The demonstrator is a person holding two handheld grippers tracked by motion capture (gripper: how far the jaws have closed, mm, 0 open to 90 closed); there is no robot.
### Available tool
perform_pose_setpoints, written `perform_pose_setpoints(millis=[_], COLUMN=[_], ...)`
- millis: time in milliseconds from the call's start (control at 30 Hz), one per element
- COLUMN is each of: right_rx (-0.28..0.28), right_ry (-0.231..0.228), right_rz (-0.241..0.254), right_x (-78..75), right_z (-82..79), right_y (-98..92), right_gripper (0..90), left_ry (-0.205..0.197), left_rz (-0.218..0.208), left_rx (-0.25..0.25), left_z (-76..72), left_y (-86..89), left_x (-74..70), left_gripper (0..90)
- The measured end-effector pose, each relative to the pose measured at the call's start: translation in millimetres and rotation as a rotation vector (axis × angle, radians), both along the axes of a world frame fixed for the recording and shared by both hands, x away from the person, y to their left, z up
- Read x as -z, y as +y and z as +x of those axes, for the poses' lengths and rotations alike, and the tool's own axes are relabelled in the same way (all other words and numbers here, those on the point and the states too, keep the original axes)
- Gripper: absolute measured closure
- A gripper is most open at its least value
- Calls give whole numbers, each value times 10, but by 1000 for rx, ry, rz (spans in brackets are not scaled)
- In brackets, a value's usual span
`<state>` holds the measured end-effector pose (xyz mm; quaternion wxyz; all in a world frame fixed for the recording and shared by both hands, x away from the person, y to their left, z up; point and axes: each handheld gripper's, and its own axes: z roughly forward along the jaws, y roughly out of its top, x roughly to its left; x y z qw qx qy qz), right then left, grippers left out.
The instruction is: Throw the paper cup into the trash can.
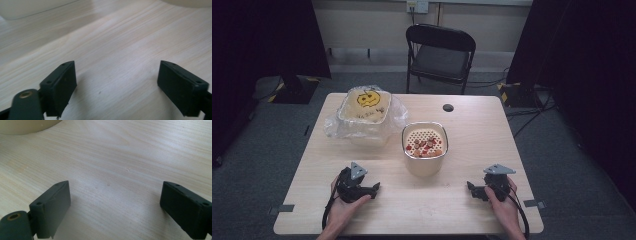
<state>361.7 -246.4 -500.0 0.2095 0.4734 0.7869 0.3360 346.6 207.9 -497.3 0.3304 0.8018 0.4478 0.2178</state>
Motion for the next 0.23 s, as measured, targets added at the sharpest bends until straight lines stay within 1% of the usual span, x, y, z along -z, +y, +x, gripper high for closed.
perform_pose_setpoints(millis=[33,67,100,133,167,233], right_rx=[0,0,0,0,0,0], right_ry=[0,0,0,0,0,0], right_rz=[0,0,0,0,0,0], right_x=[0,0,0,0,0,0], right_z=[0,0,0,0,0,0], right_y=[0,0,0,0,0,0], right_gripper=[89,89,89,89,89,89], left_ry=[-6,-9,-13,-3,16,19], left_rz=[-3,-23,-26,-34,-55,-55], left_rx=[-7,-12,-6,-8,-12,-14], left_z=[0,-1,6,16,30,33], left_y=[-4,-8,0,8,19,20], left_x=[7,23,30,32,37,37], left_gripper=[159,155,154,147,144,136])
